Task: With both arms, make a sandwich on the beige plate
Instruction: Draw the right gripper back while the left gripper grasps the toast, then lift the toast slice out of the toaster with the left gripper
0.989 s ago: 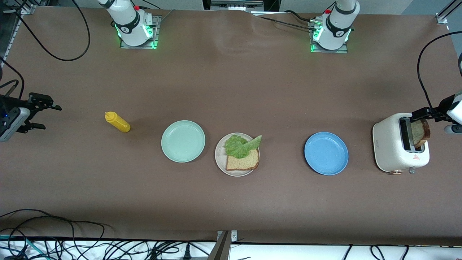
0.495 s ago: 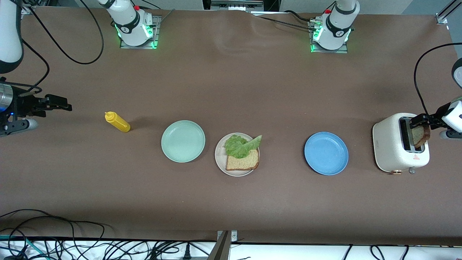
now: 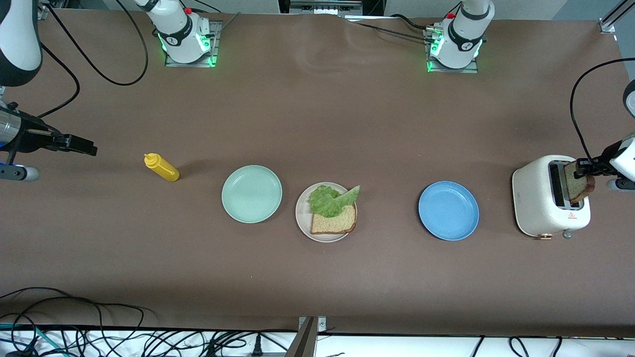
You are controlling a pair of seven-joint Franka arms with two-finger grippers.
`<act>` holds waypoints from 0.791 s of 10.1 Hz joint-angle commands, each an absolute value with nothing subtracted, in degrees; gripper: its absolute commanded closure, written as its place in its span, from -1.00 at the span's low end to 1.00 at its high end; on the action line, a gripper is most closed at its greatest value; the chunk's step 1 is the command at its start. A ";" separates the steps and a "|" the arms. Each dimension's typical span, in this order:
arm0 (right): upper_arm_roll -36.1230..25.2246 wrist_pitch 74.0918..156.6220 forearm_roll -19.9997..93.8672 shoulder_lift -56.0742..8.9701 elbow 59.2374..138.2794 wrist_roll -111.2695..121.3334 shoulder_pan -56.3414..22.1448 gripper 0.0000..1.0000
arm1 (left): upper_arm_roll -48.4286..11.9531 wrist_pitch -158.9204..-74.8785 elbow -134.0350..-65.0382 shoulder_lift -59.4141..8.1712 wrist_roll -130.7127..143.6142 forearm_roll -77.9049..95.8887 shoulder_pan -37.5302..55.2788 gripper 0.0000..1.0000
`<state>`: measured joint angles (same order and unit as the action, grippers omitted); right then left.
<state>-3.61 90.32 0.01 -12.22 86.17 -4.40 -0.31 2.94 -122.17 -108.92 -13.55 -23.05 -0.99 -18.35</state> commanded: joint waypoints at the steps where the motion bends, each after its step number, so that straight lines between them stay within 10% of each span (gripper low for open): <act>1: -3.60 90.09 -1.32 -11.95 85.96 -7.80 -0.26 -1.00 | 2.81 -117.27 -108.72 -8.10 -24.35 -0.53 -18.54 1.00; 8: -5.18 90.00 -1.41 -11.95 85.96 -8.17 0.09 -1.00 | 0.46 -103.18 -106.17 -1.23 -23.82 11.40 -11.88 1.00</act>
<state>-5.35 90.35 -0.49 -12.31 86.18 -7.15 -0.07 1.62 -103.58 -106.03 0.01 -23.28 7.45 -13.23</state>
